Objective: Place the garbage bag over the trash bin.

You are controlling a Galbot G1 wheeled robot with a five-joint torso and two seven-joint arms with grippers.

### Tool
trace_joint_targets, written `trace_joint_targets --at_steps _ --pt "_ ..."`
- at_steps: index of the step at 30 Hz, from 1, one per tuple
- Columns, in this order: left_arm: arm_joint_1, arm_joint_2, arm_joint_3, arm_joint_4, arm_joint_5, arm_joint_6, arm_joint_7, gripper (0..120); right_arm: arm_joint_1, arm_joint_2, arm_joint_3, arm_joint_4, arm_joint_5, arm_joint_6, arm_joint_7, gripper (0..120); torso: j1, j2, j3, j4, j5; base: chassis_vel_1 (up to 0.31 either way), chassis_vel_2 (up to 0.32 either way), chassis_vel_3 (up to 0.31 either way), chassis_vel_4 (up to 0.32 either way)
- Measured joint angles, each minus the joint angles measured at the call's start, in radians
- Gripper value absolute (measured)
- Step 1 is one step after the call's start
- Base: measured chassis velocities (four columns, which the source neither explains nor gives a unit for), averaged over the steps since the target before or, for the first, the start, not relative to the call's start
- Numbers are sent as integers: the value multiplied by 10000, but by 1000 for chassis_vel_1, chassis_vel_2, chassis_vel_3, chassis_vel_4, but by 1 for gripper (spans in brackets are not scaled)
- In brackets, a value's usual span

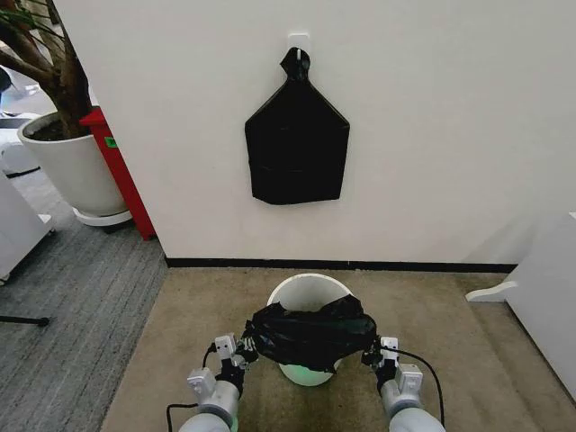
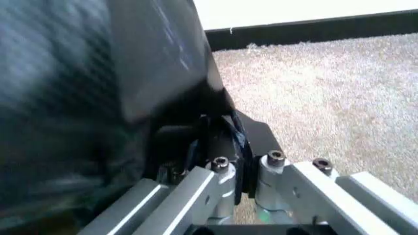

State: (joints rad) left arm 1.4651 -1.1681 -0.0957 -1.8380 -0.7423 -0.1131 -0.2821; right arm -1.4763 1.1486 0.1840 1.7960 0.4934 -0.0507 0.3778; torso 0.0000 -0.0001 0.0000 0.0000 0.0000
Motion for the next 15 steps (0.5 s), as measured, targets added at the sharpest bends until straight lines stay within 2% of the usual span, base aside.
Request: trace_joint_targets --at_steps 15 --pt "53 -116 12 271 404 -273 162 0 -132 68 -15 -6 -292 2 -5 0 0 0 0 0 2 0 0 0 0"
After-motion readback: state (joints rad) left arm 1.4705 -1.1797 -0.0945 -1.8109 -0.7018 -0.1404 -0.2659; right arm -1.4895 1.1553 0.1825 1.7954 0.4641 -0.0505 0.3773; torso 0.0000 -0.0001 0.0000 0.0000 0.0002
